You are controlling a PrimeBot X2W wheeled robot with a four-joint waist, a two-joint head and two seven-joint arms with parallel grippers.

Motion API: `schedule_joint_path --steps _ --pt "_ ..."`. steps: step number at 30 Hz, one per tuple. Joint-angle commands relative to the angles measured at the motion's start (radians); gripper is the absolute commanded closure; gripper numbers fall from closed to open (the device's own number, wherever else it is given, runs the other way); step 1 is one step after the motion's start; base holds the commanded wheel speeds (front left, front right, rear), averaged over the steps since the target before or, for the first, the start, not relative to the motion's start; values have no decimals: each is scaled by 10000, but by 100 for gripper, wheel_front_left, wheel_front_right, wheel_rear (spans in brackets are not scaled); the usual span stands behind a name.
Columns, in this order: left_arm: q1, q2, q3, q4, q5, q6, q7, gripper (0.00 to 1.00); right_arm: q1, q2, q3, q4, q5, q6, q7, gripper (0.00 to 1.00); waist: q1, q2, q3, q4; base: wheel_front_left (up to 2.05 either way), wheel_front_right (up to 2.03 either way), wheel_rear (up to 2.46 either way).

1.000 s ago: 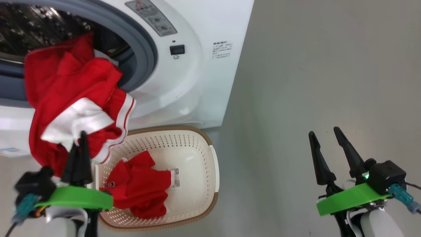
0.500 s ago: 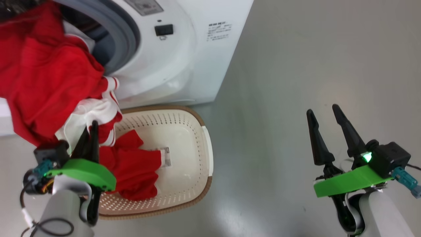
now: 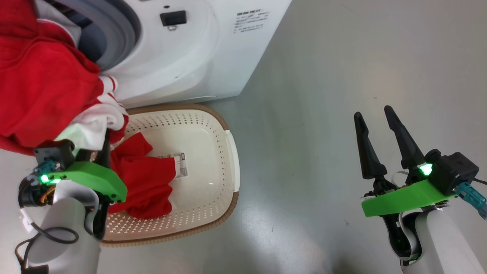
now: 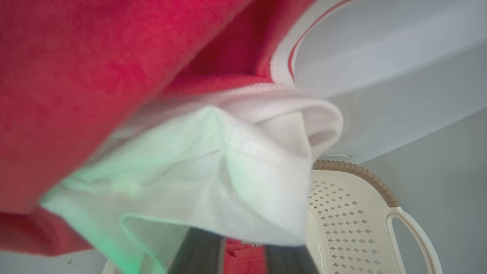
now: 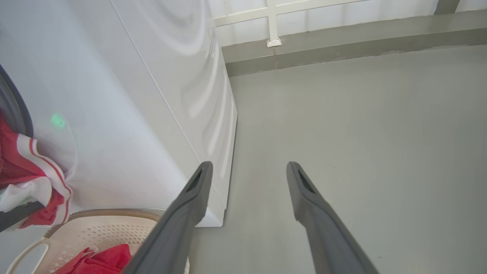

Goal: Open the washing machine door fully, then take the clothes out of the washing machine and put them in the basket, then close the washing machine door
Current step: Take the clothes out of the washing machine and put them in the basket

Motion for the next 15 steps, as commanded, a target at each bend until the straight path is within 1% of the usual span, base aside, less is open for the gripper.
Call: schedule_joint_path --steps 1,2,4,6,11,15 --pt "13 367 192 -86 -76 -55 -49 60 8 -68 249 -228 28 4 -63 0 0 -1 19 -19 0 0 0" --pt "-15 381 192 -55 -72 -55 -49 52 0 -68 250 -223 24 4 -63 0 0 -1 24 -22 0 0 0" --pt "-41 388 208 -20 -74 -55 -49 16 -5 -68 240 -213 12 4 -63 0 0 -1 15 -19 0 0 0" --pt "-32 375 218 -33 -78 -55 -49 0 3 -68 216 -203 -3 4 -63 0 0 -1 -12 1 0 0 0" --pt "82 309 213 -100 -134 -55 -49 0 9 -68 209 -162 -48 4 -63 0 0 -1 -119 82 0 0 0" --pt "275 217 252 -448 -223 -55 -49 0 30 -68 225 -152 -93 4 -63 0 0 -1 -243 164 0 0 0"
